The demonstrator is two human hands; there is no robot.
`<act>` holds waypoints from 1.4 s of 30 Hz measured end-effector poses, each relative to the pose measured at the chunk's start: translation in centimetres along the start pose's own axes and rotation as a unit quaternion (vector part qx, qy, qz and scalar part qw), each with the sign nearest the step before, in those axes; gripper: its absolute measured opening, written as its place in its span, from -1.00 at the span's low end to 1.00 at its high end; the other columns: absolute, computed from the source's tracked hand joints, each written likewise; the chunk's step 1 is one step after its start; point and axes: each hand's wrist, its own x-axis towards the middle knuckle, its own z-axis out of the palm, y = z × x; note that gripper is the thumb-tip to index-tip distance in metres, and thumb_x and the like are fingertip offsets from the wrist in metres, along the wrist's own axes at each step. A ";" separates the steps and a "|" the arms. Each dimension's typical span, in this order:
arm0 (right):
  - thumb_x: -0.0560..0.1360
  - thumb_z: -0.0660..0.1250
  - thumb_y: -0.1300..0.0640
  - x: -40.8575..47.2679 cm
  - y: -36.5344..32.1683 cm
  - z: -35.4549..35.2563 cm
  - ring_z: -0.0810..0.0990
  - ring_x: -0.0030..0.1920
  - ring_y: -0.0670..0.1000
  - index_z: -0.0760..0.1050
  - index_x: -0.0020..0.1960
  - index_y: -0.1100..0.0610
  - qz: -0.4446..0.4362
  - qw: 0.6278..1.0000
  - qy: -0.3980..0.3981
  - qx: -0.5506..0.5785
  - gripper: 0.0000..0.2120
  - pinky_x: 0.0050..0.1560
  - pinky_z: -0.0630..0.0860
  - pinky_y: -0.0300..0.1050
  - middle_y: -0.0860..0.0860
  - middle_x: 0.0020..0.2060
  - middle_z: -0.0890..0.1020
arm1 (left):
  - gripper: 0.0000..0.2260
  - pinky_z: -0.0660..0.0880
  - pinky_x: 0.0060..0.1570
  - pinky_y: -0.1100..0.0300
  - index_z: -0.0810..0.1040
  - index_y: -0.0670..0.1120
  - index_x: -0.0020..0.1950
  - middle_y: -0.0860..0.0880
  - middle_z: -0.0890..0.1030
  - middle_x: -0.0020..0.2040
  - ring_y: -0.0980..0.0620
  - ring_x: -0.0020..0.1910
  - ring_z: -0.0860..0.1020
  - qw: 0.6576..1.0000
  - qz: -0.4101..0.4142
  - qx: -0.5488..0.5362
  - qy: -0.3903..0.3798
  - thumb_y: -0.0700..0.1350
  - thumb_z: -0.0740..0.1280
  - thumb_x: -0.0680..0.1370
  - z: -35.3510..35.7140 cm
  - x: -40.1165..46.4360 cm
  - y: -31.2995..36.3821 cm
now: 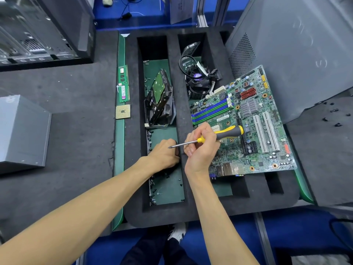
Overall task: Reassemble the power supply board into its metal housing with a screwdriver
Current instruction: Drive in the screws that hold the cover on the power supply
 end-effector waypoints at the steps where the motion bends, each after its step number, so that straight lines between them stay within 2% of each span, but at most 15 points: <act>1: 0.48 0.10 0.18 0.0 0.0 0.0 0.12 -0.58 -0.04 0.28 -0.38 0.10 0.002 1.000 0.001 0.002 -0.74 -0.52 0.05 -0.25 -0.04 -0.62 0.23 | -0.80 0.32 -0.46 0.17 0.33 -0.11 -0.27 -0.09 0.45 -0.28 -0.10 -0.33 0.46 1.000 0.002 0.005 -0.007 -0.30 0.30 0.46 -0.1 -0.1 0.1; 5: 0.48 0.09 0.19 0.0 0.0 0.0 0.12 -0.58 -0.05 0.25 -0.37 0.13 0.004 1.000 0.008 0.002 -0.76 -0.52 0.07 -0.29 -0.05 -0.63 0.24 | -0.77 0.31 -0.43 0.19 0.31 -0.10 -0.30 -0.10 0.44 -0.28 -0.19 -0.26 0.48 0.999 0.013 0.015 -0.029 -0.31 0.30 0.45 -0.4 -0.3 0.2; 9: 0.47 0.09 0.20 0.0 0.0 0.0 0.13 -0.59 -0.06 0.29 -0.40 0.08 -0.002 1.000 0.008 0.002 -0.73 -0.52 0.09 -0.30 -0.07 -0.63 0.25 | -0.78 0.35 -0.42 0.18 0.35 -0.07 -0.30 -0.06 0.46 -0.29 -0.14 -0.26 0.48 1.000 0.012 0.002 -0.027 -0.30 0.29 0.48 -0.7 -0.7 0.1; 12: 0.47 0.10 0.19 0.0 0.0 0.0 0.14 -0.58 -0.06 0.31 -0.40 0.07 -0.002 1.000 0.009 0.005 -0.72 -0.52 0.11 -0.29 -0.06 -0.63 0.25 | -0.90 0.50 -0.20 0.07 0.50 -0.16 -0.17 -0.19 0.60 -0.14 -0.25 -0.12 0.56 0.999 0.014 -0.031 0.017 -0.25 0.25 0.54 -1.2 -0.8 0.1; 15: 0.47 0.10 0.18 0.0 -0.1 0.0 0.13 -0.58 -0.05 0.32 -0.41 0.07 -0.001 1.000 0.012 0.015 -0.73 -0.52 0.08 -0.27 -0.05 -0.63 0.24 | -0.86 0.45 -0.16 0.17 0.59 -0.17 -0.07 -0.15 0.62 -0.14 -0.15 -0.11 0.57 0.990 0.003 -0.120 0.070 -0.27 0.24 0.55 -1.9 -0.9 0.1; 17: 0.47 0.09 0.18 0.0 -0.1 0.1 0.13 -0.59 -0.06 0.32 -0.42 0.05 -0.004 1.000 0.018 0.019 -0.72 -0.53 0.08 -0.28 -0.06 -0.62 0.24 | -0.85 0.41 -0.23 0.21 0.61 -0.21 -0.01 -0.14 0.60 -0.21 -0.07 -0.22 0.54 0.970 -0.016 -0.229 0.079 -0.29 0.24 0.59 -2.0 -1.3 0.4; 20: 0.47 0.09 0.19 0.1 -0.2 0.1 0.14 -0.60 -0.07 0.32 -0.42 0.06 -0.007 0.999 0.021 0.029 -0.72 -0.54 0.10 -0.29 -0.05 -0.62 0.23 | -0.87 0.44 -0.40 0.31 0.58 -0.24 0.06 -0.11 0.56 -0.25 0.02 -0.34 0.53 0.924 -0.058 -0.375 0.054 -0.31 0.23 0.63 -1.9 -2.0 0.5; 24: 0.47 0.09 0.19 0.0 -0.2 0.1 0.13 -0.60 -0.06 0.28 -0.38 0.13 -0.002 0.999 0.018 0.030 -0.75 -0.54 0.09 -0.29 -0.04 -0.63 0.22 | -0.88 0.50 -0.38 0.33 0.60 -0.27 0.11 -0.12 0.60 -0.22 0.04 -0.33 0.58 0.837 -0.120 -0.533 0.013 -0.27 0.31 0.62 -2.2 -2.5 0.5; 26: 0.47 0.09 0.19 0.0 -0.3 0.1 0.13 -0.60 -0.06 0.27 -0.37 0.14 -0.001 0.999 0.019 0.029 -0.77 -0.54 0.09 -0.28 -0.03 -0.63 0.22 | -0.88 0.51 -0.36 0.30 0.60 -0.25 0.08 -0.12 0.61 -0.22 0.05 -0.35 0.60 0.831 -0.128 -0.542 0.017 -0.25 0.31 0.62 -2.3 -2.6 0.5; 29: 0.47 0.09 0.18 0.0 -0.3 0.1 0.13 -0.59 -0.05 0.27 -0.36 0.14 0.000 0.999 0.020 0.026 -0.77 -0.54 0.09 -0.27 -0.03 -0.62 0.22 | -0.89 0.47 -0.32 0.25 0.58 -0.23 0.03 -0.14 0.59 -0.22 0.02 -0.35 0.58 0.855 -0.126 -0.503 0.022 -0.24 0.27 0.63 -2.3 -2.4 0.6; 33: 0.47 0.08 0.19 0.1 -0.3 0.2 0.13 -0.61 -0.06 0.27 -0.37 0.13 0.002 0.999 0.025 0.033 -0.77 -0.55 0.08 -0.30 -0.04 -0.63 0.22 | -0.85 0.52 -0.37 0.27 0.60 -0.22 -0.02 -0.15 0.61 -0.22 0.00 -0.35 0.60 0.864 -0.135 -0.484 0.015 -0.24 0.25 0.62 -2.6 -2.0 0.5; 37: 0.46 0.08 0.18 0.1 -0.3 0.1 0.12 -0.61 -0.06 0.28 -0.38 0.12 0.004 0.999 0.024 0.039 -0.76 -0.55 0.06 -0.29 -0.05 -0.63 0.22 | -0.84 0.53 -0.41 0.29 0.63 -0.19 -0.11 -0.13 0.63 -0.24 0.04 -0.41 0.61 0.868 -0.136 -0.475 0.041 -0.26 0.26 0.59 -2.8 -1.5 0.4; 39: 0.46 0.08 0.18 0.1 -0.3 0.1 0.12 -0.61 -0.07 0.28 -0.38 0.13 0.005 0.999 0.023 0.041 -0.76 -0.56 0.08 -0.30 -0.05 -0.63 0.22 | -0.83 0.56 -0.36 0.26 0.65 -0.20 -0.09 -0.14 0.66 -0.19 0.01 -0.38 0.64 0.863 -0.142 -0.483 0.048 -0.26 0.27 0.59 -2.9 -1.4 0.3; 42: 0.46 0.09 0.18 0.1 -0.4 0.1 0.13 -0.61 -0.07 0.27 -0.37 0.13 0.007 0.999 0.024 0.041 -0.77 -0.56 0.10 -0.30 -0.05 -0.63 0.23 | -0.70 0.62 -0.30 0.21 0.67 -0.25 -0.06 -0.19 0.71 -0.17 -0.05 -0.31 0.69 0.835 -0.139 -0.531 0.042 -0.24 0.15 0.63 -3.0 -1.6 0.1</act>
